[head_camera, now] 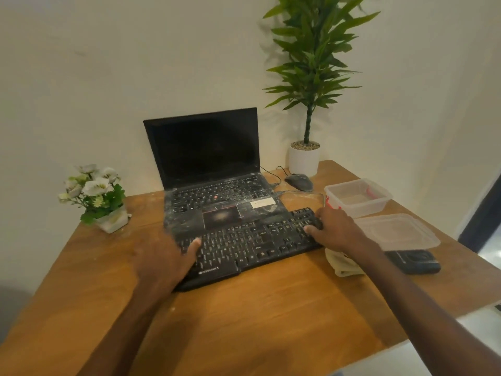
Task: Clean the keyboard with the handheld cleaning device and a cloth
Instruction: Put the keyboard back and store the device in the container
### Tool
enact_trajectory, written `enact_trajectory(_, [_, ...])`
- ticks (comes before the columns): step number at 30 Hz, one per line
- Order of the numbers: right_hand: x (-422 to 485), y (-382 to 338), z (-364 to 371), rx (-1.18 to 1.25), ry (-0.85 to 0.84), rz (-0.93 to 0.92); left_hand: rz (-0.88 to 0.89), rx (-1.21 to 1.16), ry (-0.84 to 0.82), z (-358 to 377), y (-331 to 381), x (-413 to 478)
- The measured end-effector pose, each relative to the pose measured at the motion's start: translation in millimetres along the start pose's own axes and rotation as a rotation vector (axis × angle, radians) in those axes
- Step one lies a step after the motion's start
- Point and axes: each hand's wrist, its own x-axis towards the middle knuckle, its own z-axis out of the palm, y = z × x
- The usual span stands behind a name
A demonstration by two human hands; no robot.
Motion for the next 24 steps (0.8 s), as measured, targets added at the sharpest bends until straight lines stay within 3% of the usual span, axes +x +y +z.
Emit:
enact_trajectory(4, [15.9, -13.4, 9.1, -0.05, -0.043, 0.062, -0.212, -0.012, -0.125, 3.1, -34.9, -12.0])
enact_trajectory(11, [28.3, -20.6, -4.1, 0.055, -0.043, 0.098, -0.172, -0.275, -0.178, 1.4, -44.9, -2.5])
enact_trajectory(17, [53.1, -38.2, -32.4, -0.023, -0.091, 0.131, -0.092, -0.239, -0.101, 5.5, -55.1, 22.3])
enact_trajectory(24, [44.3, -35.0, -37.3, 0.073, -0.093, 0.092, -0.094, -0.256, -0.035, 3.7, -57.3, 18.6])
